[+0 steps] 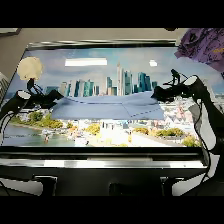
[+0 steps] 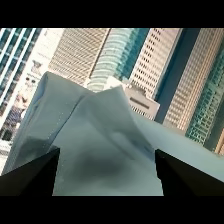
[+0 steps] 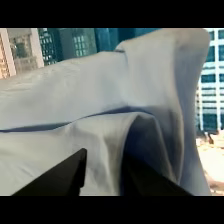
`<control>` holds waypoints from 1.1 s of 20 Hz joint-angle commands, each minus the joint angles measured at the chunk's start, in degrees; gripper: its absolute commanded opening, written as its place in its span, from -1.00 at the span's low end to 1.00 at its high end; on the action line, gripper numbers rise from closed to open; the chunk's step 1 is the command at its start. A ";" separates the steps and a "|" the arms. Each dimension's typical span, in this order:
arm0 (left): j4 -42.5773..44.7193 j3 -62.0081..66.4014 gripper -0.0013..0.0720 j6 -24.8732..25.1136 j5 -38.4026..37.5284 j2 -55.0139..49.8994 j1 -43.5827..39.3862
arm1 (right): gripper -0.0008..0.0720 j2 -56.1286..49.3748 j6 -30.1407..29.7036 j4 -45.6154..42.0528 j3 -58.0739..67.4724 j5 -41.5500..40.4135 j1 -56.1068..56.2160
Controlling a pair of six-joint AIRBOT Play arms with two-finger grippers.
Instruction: Fold the clothes and pants, and hang the long-sleeved shirts on hangers.
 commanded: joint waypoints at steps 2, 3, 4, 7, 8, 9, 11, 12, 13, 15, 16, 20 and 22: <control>0.68 3.93 1.00 -1.44 -7.08 0.70 2.25 | 0.37 2.84 6.86 -2.91 2.58 2.10 -0.44; 2.08 5.84 1.00 -1.49 -10.36 1.66 3.50 | 0.41 3.17 8.87 -5.05 5.46 4.72 -1.49; 4.11 7.32 1.00 -2.12 -12.52 2.93 4.57 | 0.63 3.06 9.77 -5.03 7.89 6.86 -3.67; 12.24 10.78 1.00 -5.44 -16.90 7.56 7.04 | 0.79 0.33 5.86 4.68 9.07 10.14 -11.26; 13.38 11.10 1.00 -5.55 -17.25 9.05 7.43 | 0.88 -1.88 3.15 8.17 9.07 12.59 -13.05; 13.68 11.15 1.00 -5.55 -17.20 10.32 7.54 | 0.88 -4.20 0.83 10.97 9.07 15.32 -14.08; 13.75 11.15 1.00 -5.53 -17.18 12.09 7.54 | 0.88 -8.76 -2.93 12.85 9.07 20.09 -14.27; 13.73 11.15 1.00 -5.53 -17.18 12.57 7.52 | 0.88 -10.73 -4.26 12.83 9.07 21.68 -13.86; 13.73 11.15 1.00 -5.53 -17.18 12.83 7.52 | 0.88 -12.22 -5.09 12.85 9.07 22.21 -13.51; 13.73 11.15 1.00 -5.55 -17.18 12.92 7.54 | 0.88 -14.38 -7.04 13.27 9.07 21.75 -12.83; 13.70 11.15 1.00 -5.55 -17.16 12.90 7.52 | 0.88 -15.06 -7.69 13.53 9.07 21.27 -12.46; 13.70 11.15 1.00 -5.55 -17.16 12.90 7.52 | 0.88 -15.52 -9.88 13.29 9.07 18.73 -12.46; 13.70 11.15 1.00 -5.55 -17.16 12.90 7.52 | 0.88 -15.52 -10.47 13.27 9.07 18.49 -12.46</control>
